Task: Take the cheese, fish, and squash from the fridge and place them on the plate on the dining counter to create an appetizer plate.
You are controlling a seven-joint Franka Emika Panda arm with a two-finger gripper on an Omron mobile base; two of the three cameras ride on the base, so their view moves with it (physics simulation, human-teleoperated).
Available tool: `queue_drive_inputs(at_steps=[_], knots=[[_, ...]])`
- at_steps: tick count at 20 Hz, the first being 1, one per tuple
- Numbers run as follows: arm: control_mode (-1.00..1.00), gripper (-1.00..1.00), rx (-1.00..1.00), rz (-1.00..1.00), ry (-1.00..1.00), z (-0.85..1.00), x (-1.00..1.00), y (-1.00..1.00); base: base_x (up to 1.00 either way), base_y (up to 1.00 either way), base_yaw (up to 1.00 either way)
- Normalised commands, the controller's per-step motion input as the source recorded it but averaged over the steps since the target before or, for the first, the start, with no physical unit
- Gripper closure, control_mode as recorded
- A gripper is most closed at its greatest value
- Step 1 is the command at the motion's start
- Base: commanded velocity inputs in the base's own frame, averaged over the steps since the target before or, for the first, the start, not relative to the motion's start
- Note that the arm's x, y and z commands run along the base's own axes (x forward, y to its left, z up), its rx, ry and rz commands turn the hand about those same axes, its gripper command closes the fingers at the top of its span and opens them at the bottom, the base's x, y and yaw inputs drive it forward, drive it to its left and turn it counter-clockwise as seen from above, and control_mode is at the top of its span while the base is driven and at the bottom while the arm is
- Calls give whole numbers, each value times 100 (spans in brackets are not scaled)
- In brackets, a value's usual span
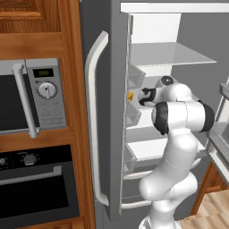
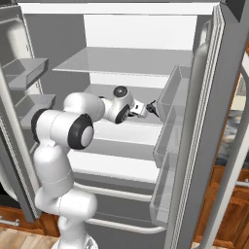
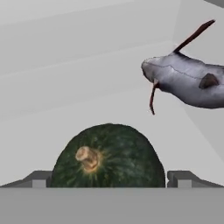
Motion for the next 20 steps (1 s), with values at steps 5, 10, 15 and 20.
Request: queue_drive_inputs(at_steps=[5,10,15,20], knots=[[-100,-100,0,0,0,-31,22,0,0,0,0],[-100,-100,0,0,0,-42,5,0,0,0,0],[-100,100,0,0,0,-61,0,0,0,0,0],[-100,100,0,0,0,-62,0,0,0,0,0]])
